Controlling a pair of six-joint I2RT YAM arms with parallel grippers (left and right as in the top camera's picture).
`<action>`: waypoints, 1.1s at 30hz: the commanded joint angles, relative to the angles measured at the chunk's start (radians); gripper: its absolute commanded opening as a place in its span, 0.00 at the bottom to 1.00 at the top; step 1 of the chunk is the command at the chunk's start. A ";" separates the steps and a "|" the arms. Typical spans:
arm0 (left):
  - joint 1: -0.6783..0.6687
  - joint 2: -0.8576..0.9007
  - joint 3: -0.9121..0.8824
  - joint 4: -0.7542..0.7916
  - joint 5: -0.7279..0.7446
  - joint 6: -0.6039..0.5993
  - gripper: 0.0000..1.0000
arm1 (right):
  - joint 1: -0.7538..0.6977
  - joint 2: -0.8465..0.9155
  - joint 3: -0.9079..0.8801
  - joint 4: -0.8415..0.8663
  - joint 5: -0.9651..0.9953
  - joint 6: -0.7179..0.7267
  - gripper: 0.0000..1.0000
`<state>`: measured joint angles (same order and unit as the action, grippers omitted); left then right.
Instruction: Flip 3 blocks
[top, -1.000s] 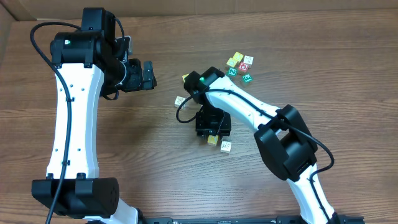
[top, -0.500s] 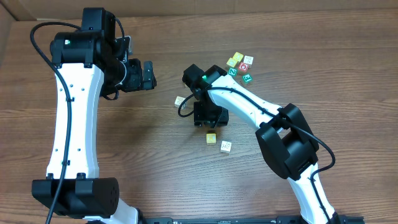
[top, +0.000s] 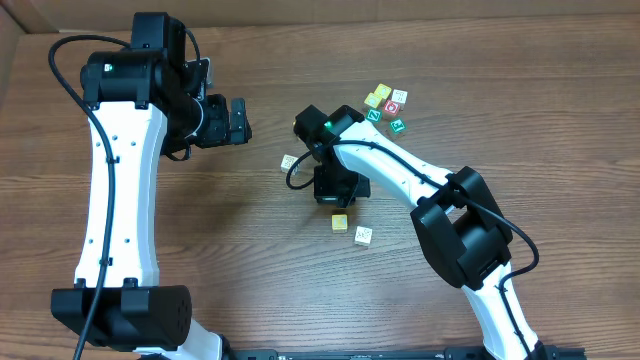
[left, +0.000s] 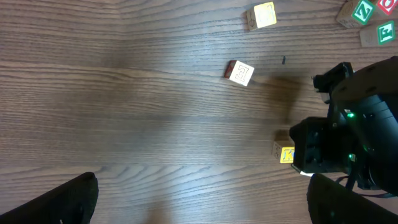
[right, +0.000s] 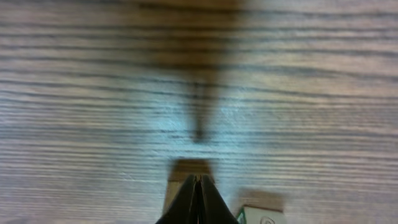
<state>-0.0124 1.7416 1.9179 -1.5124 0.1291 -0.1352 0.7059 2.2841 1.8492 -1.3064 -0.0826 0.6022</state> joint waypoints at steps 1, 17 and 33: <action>0.005 0.009 0.020 -0.001 -0.006 -0.010 1.00 | 0.013 -0.046 -0.002 -0.013 -0.008 0.001 0.04; 0.005 0.009 0.020 -0.001 -0.006 -0.010 1.00 | 0.041 -0.046 -0.002 -0.029 -0.009 0.005 0.05; 0.005 0.009 0.020 -0.001 -0.006 -0.010 1.00 | 0.042 -0.046 -0.002 -0.113 -0.008 0.005 0.04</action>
<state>-0.0124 1.7416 1.9179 -1.5124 0.1291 -0.1352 0.7460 2.2841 1.8492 -1.4170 -0.0895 0.6018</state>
